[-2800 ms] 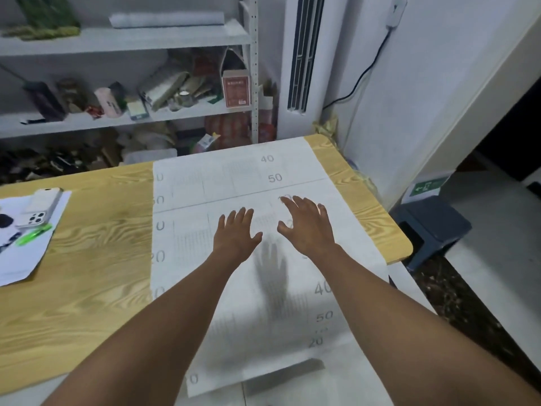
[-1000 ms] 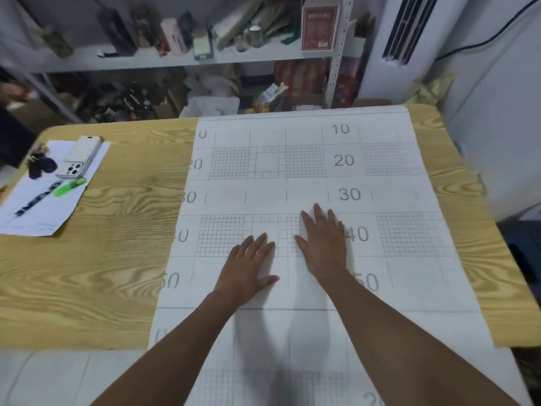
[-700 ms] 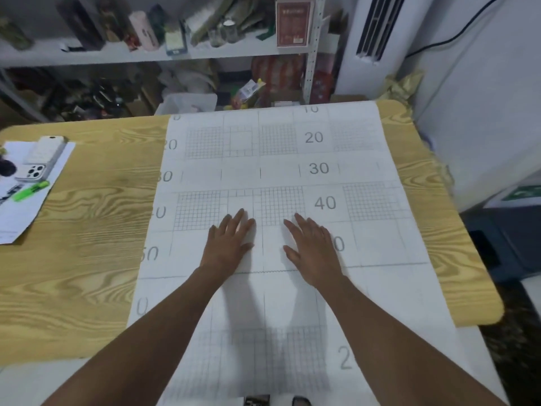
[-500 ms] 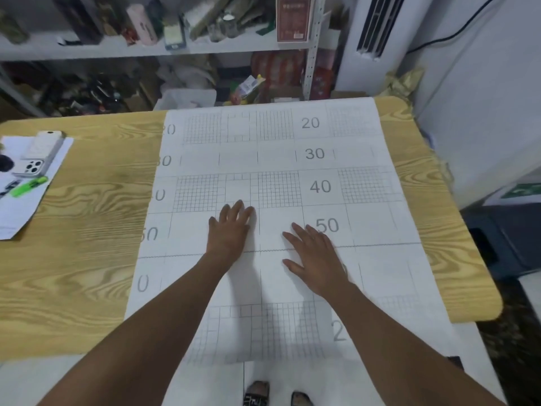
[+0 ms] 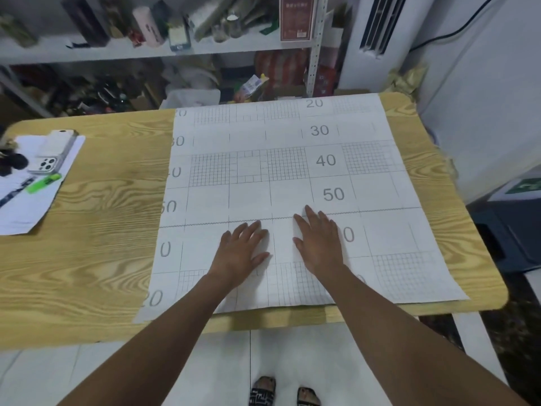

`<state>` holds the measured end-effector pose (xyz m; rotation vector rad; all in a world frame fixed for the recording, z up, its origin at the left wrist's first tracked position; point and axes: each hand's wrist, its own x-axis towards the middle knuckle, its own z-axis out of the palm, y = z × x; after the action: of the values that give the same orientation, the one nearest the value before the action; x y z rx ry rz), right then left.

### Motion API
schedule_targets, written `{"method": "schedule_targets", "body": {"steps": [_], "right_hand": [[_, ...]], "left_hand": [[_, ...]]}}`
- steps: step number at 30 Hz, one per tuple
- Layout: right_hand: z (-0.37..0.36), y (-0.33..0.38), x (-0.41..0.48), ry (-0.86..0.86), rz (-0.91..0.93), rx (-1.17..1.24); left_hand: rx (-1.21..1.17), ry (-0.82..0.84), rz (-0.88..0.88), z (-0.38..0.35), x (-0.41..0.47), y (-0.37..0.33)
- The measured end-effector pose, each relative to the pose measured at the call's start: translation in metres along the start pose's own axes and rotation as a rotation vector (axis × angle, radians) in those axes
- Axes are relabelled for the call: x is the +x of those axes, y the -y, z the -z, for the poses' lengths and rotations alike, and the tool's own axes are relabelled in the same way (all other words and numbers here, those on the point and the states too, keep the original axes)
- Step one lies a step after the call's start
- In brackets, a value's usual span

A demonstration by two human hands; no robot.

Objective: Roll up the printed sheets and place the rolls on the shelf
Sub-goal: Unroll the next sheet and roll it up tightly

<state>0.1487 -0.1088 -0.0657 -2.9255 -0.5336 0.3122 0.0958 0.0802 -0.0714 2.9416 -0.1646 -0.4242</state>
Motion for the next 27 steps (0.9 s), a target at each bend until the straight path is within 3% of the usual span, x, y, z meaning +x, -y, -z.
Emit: {"method": "schedule_targets", "body": {"steps": [10,16,23,27], "right_hand": [[0.007,-0.01,-0.043,0.205,0.156,0.347],[0.015,-0.012,-0.059,0.348,0.267,0.23],[0.02,-0.003,-0.051,0.257,0.166,0.283],[0.025,-0.001,-0.04,0.2,0.113,0.223]], "left_hand": [[-0.17,-0.022,0.105,0.007,0.016,-0.005],[-0.212,-0.001,0.144,0.012,0.014,-0.009],[-0.358,0.038,0.198,0.024,0.008,-0.01],[-0.385,-0.027,0.258,0.034,0.01,-0.01]]}}
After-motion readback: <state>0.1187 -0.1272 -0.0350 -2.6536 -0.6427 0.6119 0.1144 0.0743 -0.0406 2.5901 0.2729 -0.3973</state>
